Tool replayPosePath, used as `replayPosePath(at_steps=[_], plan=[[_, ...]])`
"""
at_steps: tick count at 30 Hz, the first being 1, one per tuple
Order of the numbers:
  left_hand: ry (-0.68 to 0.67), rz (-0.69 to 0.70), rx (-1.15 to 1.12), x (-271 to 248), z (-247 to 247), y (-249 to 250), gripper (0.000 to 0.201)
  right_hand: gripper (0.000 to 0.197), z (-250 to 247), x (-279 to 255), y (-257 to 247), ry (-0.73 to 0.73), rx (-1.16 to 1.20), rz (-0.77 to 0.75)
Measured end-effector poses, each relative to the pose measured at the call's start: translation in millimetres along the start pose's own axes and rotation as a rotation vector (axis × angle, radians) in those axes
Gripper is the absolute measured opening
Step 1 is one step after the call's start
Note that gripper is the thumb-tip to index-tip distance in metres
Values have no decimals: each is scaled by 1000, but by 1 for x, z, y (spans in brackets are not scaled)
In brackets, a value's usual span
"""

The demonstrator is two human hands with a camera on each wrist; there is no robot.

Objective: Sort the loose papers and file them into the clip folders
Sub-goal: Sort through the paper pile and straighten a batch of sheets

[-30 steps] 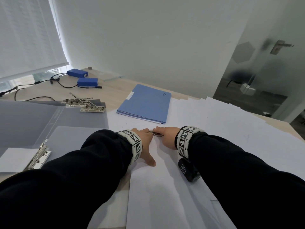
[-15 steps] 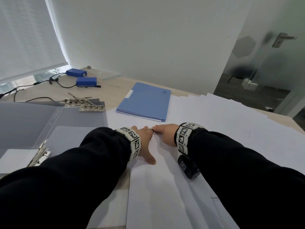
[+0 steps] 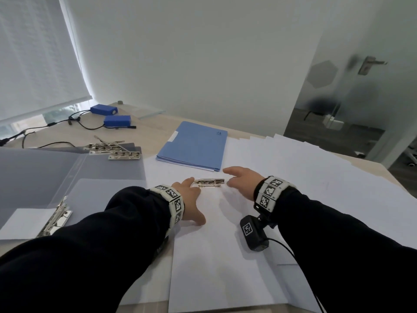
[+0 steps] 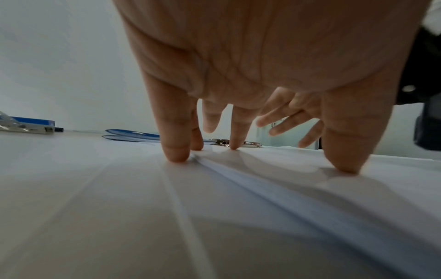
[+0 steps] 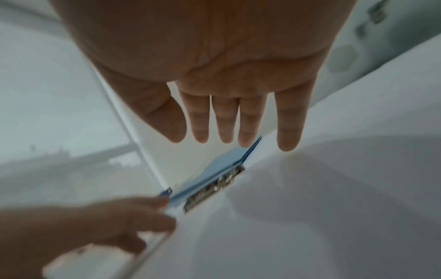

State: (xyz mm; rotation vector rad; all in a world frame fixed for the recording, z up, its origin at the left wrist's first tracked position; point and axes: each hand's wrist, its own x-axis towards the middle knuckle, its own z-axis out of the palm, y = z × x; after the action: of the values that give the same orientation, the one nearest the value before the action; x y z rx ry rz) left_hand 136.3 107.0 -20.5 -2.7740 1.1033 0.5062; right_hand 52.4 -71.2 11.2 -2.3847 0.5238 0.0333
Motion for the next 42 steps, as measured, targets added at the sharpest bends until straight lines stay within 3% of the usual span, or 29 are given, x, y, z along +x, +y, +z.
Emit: replayPosePath(at_steps=[5,8,11,14,17,20,22,27,30,32,39,42], plan=[[-5,1,-148,-9,2,5,70,29,-49,-69,60,216,453,212],[94,-45,-281,-16,-4,12,72,18,-76,-114,107,351,559,333],[200,-1,-401,-21,-19,36,57,14,-93,-156,153,447,598,443],[271,142,-589,-32,-31,88,40,15,-103,-196,192,521,617,516],[335,280,-918,-44,-31,156,16,19,-111,-231,223,587,592,557],[292,341,-1230,-57,-24,225,14,19,-120,-260,256,627,484,561],[260,363,-1269,-59,-16,265,15,22,-127,-276,281,676,422,592],[107,391,-889,-50,8,335,38,33,-150,-319,315,761,395,755],[-52,336,-673,-37,17,359,54,45,-161,-331,337,691,375,843],[-111,300,-547,-26,18,369,63,43,-166,-333,346,630,355,854],[-149,289,-22,-16,22,386,75,23,-170,-320,355,542,256,840],[-150,337,45,-21,26,392,68,31,-168,-320,356,537,228,821]])
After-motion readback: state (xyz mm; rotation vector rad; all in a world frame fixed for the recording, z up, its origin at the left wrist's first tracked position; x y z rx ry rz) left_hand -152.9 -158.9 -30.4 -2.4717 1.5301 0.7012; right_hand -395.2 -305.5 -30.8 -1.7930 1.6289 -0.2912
